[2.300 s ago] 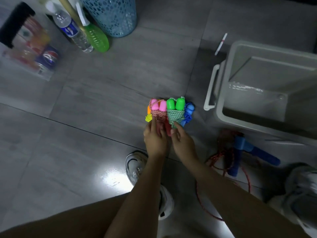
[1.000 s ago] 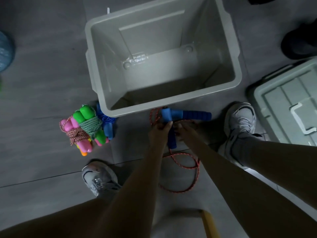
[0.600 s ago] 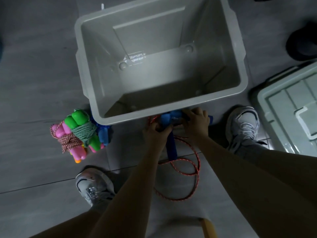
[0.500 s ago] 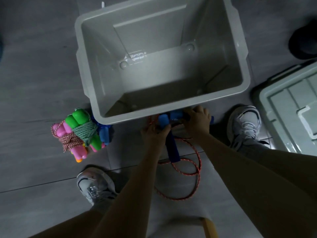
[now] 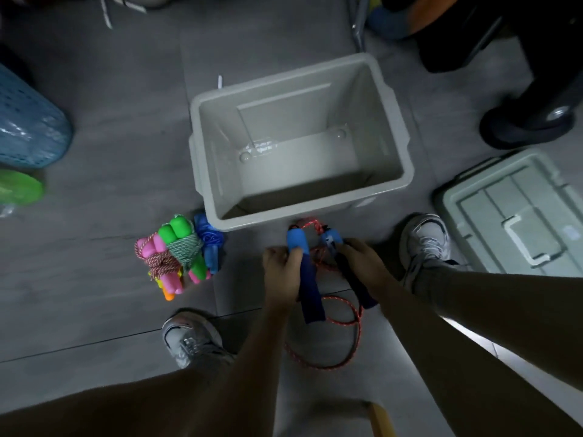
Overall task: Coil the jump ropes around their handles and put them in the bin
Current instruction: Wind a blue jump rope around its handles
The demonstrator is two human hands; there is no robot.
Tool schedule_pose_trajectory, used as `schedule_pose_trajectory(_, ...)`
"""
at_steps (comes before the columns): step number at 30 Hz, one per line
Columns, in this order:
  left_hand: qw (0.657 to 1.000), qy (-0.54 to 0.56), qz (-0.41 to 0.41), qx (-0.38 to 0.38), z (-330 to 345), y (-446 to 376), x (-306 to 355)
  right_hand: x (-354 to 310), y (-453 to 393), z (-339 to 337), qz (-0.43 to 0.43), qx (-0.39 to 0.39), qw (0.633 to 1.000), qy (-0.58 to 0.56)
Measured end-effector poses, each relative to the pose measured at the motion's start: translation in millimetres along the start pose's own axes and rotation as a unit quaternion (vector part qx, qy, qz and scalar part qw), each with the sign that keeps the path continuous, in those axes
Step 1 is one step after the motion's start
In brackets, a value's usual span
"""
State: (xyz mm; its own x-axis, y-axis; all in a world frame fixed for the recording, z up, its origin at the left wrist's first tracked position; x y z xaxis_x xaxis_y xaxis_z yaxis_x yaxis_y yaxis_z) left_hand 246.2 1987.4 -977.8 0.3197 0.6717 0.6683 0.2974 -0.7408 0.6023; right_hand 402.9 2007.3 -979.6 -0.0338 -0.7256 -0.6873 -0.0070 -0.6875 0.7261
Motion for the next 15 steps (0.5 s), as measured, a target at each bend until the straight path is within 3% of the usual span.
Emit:
schedule_pose_trajectory(3,0.998,-0.026,-0.012,-0.057,-12.0,23.6,22.6,-19.0,28.3,-2.0,0.009,0.021,0.998,-0.05)
schedule_pose_trajectory(6,0.992,0.061,-0.048,-0.098,-21.3,49.4,41.6,-39.8,57.3,-1.8,-0.007,0.014,0.999,-0.044)
schedule_pose_trajectory(9,0.991,0.107,-0.049,-0.064,-33.5,69.8,57.7,-52.6,86.3,-0.9,-0.022,0.008,0.996,-0.082)
schedule_pose_trajectory(12,0.991,0.134,0.003,-0.016,-57.4,88.2,77.5,-58.4,108.0,0.3,-0.003,0.017,0.991,-0.136)
schedule_pose_trajectory(15,0.989,0.13,0.072,0.018,-90.1,106.1,100.7,-70.7,129.1,-2.4,-0.008,0.018,0.996,-0.085)
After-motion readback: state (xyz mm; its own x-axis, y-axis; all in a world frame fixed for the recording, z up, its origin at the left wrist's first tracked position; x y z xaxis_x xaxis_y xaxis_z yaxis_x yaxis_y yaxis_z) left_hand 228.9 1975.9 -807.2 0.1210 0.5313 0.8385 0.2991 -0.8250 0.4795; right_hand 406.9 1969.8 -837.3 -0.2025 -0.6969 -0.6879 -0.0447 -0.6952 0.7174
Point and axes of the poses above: each hand's wrist, its own y-axis away from the middle knuckle, its own z-axis out of the palm, x = y × z, the point moved 1 cm from there along -y, towards the middle knuckle, and after that the axes turned 14 degrees about -y, right-handed, at the moved point
